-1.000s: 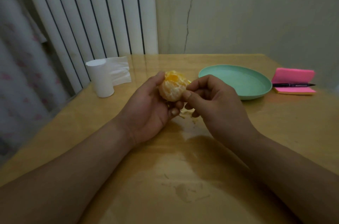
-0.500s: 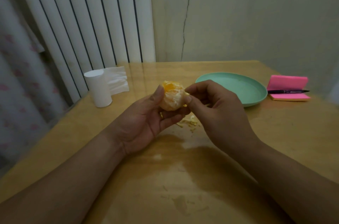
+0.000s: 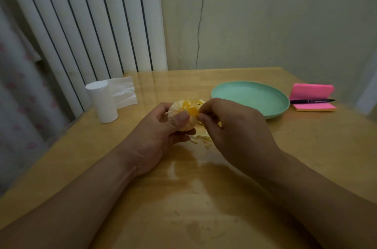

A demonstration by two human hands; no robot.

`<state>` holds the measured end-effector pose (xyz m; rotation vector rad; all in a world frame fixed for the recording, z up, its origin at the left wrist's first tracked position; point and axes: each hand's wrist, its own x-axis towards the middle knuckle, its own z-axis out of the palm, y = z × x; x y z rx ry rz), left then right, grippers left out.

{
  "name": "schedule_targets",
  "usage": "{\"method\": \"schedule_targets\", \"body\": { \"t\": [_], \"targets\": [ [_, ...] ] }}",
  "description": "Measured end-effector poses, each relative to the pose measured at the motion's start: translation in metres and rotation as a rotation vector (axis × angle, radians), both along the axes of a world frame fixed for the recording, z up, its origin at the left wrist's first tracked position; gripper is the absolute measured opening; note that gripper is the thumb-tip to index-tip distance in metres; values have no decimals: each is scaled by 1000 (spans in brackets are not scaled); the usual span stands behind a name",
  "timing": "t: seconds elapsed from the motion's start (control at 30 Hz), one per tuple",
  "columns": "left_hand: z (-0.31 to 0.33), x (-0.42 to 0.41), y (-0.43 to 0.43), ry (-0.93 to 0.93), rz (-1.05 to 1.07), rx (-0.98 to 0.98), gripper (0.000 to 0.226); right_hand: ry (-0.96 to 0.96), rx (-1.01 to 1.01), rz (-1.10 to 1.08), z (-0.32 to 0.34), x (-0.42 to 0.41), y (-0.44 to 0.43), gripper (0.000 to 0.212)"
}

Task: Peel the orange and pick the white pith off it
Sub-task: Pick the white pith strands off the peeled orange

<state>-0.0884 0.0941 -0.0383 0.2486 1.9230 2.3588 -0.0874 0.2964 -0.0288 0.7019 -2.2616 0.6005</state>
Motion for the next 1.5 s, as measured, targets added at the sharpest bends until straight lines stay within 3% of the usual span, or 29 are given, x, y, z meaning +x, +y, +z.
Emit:
{"method": "schedule_targets", "body": {
  "t": [0.13, 0.4, 0.67, 0.83, 1.1, 1.33, 1.5],
  "targets": [
    [-2, 0, 4, -6, 71, -43, 79, 16, 122, -40, 3, 0, -3, 15],
    [-5, -1, 11, 26, 152, -4, 78, 61, 124, -60, 4, -2, -2, 17],
    [-4, 4, 16, 44, 86, 28, 70, 40, -49, -34, 3, -2, -2, 17],
    [3, 6, 15, -77, -59, 211, 52, -224, -330, 83, -7, -6, 4, 10],
    [-1, 1, 9, -25, -25, 123, 48, -495, -456, 159, -6, -1, -3, 26],
    [-5, -3, 6, 101, 19, -45, 56, -745, -636, 201, 0, -3, -3, 25],
    [-4, 0, 1, 244, 77, -310, 59, -982, -776, 234, 1, -6, -4, 18]
  ]
}}
